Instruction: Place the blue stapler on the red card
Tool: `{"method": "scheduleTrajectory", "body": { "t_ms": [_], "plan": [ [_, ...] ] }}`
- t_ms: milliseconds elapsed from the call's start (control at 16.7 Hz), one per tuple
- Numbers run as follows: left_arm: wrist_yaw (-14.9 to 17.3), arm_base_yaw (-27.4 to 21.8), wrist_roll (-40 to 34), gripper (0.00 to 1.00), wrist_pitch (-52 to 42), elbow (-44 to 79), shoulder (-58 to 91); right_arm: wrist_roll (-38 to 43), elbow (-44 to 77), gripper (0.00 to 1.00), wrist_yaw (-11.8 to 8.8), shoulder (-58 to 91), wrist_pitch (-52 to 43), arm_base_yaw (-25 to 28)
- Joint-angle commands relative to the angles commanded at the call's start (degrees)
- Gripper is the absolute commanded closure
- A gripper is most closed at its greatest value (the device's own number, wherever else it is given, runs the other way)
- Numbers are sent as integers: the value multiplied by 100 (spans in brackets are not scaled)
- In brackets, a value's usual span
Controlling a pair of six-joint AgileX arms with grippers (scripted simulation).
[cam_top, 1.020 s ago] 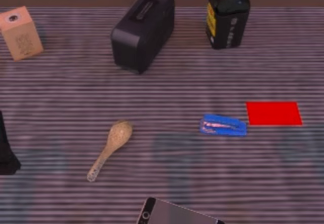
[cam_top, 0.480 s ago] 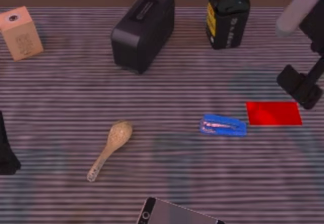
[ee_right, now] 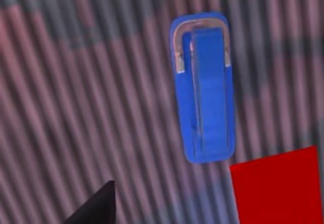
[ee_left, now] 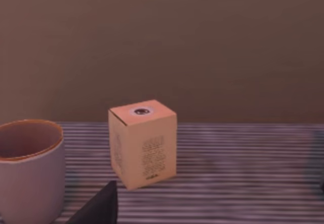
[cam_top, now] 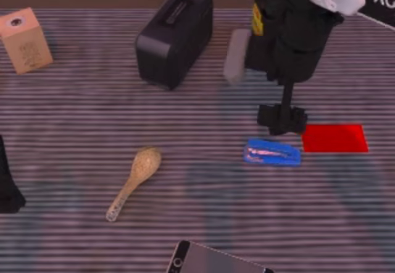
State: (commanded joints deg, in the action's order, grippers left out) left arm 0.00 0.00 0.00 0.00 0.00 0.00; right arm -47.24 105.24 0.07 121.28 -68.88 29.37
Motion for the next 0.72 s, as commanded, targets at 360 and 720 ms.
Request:
{"method": "scheduleTrajectory", "body": {
  "t_ms": [360,720],
  "plan": [
    [0,0,0,0,0,0,0,-438,1076,0,11,1038,-546,271],
    [0,0,0,0,0,0,0,-438,975,0,11,1048,-441,252]
  ]
}}
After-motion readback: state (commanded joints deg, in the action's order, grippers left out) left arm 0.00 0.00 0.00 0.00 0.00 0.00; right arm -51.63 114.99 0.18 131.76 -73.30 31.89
